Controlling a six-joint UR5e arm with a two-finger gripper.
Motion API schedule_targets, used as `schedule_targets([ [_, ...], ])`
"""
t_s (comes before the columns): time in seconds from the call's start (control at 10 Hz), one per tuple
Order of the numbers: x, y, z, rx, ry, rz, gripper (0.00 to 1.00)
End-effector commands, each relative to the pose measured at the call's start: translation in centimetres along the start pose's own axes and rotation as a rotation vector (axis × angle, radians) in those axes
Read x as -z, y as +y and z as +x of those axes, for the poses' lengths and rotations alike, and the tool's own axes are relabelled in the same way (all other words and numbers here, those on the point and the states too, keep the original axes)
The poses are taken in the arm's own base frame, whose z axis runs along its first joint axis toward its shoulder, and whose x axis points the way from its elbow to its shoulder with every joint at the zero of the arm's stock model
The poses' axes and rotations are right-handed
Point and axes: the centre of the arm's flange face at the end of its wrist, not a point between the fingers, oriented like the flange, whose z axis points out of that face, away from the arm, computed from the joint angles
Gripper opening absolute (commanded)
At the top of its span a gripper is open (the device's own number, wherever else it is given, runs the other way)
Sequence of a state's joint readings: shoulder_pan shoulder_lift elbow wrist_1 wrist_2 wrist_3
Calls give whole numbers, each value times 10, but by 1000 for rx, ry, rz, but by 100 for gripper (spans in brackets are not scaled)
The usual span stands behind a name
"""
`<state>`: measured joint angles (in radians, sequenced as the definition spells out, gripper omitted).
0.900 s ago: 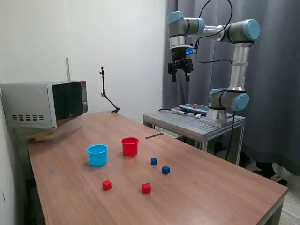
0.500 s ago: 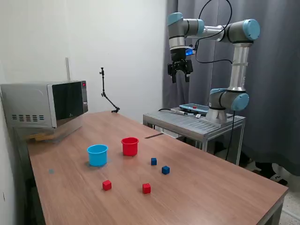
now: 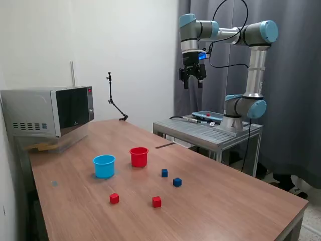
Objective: Place red objects in the red bin, and blue objects in the blue bin.
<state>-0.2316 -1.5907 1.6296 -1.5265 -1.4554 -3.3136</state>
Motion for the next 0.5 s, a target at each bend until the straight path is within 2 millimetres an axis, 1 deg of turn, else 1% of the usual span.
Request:
schedule_targets([
  [0.0, -1, 1, 0, 0, 1, -1, 100],
  [0.1, -2, 1, 0, 0, 1, 1, 100],
  [0.3, -13, 7, -1, -1, 22, 2, 100],
  [0.4, -11, 11, -1, 1, 20, -10, 100],
])
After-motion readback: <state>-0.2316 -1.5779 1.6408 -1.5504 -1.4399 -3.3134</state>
